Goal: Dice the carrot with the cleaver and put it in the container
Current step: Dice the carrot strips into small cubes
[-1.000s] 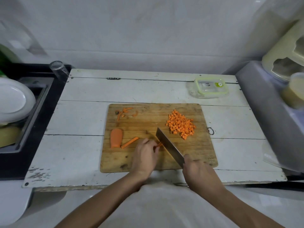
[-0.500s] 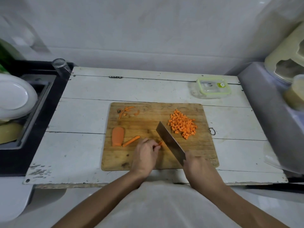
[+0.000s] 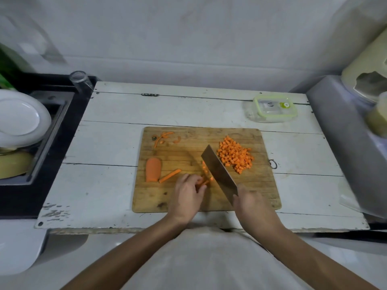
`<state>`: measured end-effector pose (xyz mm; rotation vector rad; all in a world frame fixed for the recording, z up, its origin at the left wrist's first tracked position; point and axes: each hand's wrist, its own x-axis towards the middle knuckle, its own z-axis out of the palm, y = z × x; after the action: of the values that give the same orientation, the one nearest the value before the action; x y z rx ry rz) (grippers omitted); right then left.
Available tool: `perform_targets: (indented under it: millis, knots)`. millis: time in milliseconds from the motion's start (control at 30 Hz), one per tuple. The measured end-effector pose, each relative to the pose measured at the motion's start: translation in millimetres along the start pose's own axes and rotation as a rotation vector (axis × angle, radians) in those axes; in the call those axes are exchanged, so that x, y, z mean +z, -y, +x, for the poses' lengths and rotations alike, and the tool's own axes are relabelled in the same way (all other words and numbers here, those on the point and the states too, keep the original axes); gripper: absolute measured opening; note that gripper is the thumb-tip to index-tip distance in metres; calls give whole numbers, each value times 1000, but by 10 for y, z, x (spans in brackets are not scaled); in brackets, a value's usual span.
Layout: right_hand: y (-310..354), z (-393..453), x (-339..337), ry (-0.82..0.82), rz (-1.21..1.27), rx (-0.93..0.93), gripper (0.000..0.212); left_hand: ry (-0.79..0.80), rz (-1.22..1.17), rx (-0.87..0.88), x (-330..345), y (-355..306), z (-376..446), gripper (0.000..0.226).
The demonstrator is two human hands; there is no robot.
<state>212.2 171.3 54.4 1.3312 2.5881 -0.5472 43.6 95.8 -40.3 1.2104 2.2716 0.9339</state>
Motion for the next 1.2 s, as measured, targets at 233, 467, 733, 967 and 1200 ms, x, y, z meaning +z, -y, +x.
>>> perform_targets:
  millis: [233, 467, 733, 967, 1200]
  knots:
    - [-7, -146, 57, 67, -106, -2, 9, 2, 68, 39, -24, -32, 13, 10]
    - [194, 116, 166, 42, -131, -66, 10, -3, 93, 53, -14, -39, 27, 12]
    - [18, -90, 21, 33, 41, 20, 16, 20, -33, -160, -155, -11, -59, 12]
    - [90, -189, 28, 132, -84, 11, 8, 109, -191, -422, -98, -59, 52, 21]
    - [171, 14, 159, 45, -137, -89, 11, 105, -223, -507, -81, -93, 121, 23]
